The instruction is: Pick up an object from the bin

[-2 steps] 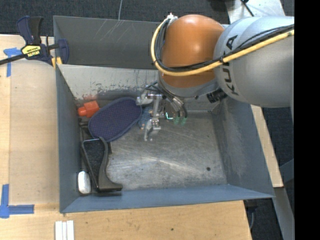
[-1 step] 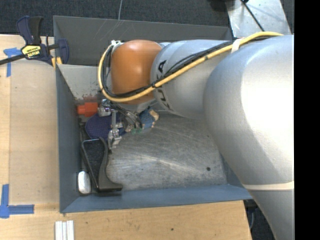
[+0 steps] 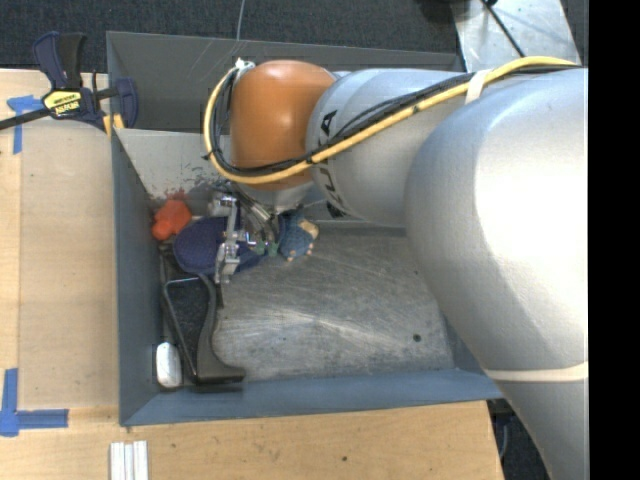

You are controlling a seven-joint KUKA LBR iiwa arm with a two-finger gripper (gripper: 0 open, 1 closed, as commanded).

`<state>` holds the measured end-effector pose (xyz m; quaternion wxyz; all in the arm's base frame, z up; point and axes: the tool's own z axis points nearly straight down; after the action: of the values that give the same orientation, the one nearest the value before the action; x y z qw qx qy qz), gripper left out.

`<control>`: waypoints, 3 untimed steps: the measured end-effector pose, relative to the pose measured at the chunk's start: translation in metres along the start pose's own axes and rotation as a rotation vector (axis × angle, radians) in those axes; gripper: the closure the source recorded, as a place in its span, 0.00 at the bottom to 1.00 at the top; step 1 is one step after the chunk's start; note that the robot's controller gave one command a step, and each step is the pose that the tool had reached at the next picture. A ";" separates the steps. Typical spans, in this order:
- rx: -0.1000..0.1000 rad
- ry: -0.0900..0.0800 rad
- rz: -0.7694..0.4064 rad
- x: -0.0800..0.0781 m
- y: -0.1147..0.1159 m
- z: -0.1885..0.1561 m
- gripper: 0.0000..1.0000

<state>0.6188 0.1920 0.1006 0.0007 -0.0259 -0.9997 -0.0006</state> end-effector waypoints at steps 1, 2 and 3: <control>-0.001 -0.001 0.203 -0.008 -0.006 -0.003 0.00; -0.010 0.011 0.356 -0.010 -0.013 0.021 0.00; 0.016 0.005 0.281 -0.008 0.030 0.025 0.00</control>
Offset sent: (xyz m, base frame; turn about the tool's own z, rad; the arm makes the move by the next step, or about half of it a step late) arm 0.0079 -0.0065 0.0033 0.2046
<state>0.6284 0.2214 0.0754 0.0037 -0.1657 -0.9861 0.0072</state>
